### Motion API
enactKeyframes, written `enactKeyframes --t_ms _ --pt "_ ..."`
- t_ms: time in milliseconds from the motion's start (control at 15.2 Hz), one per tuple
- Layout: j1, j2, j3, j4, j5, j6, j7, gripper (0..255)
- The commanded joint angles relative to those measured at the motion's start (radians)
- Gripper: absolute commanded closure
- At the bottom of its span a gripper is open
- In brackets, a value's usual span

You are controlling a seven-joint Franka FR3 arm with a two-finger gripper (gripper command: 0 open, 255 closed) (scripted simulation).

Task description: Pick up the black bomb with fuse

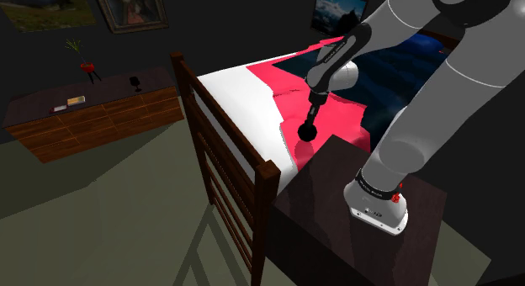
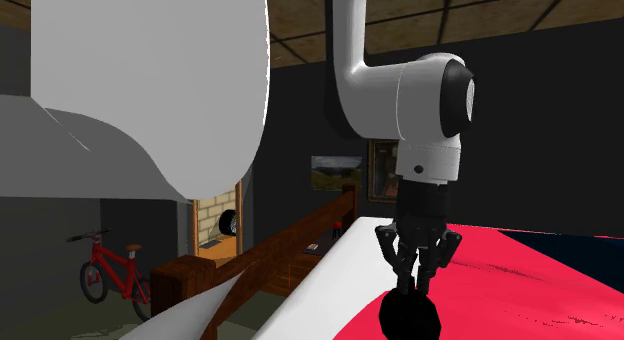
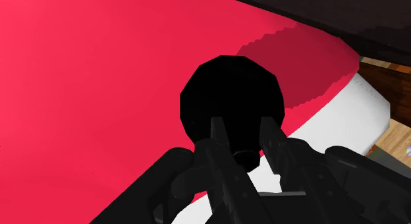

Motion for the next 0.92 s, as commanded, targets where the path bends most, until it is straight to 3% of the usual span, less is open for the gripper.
enactKeyframes --t_ms 0,396,858 --pt "0.000 0.001 0.000 -0.001 0.000 0.001 0.000 255" --pt "0.001 0.003 0.000 0.002 0.002 0.000 -0.002 255" --pt "-0.033 -0.116 0.020 0.016 -0.086 -0.123 0.068 255"
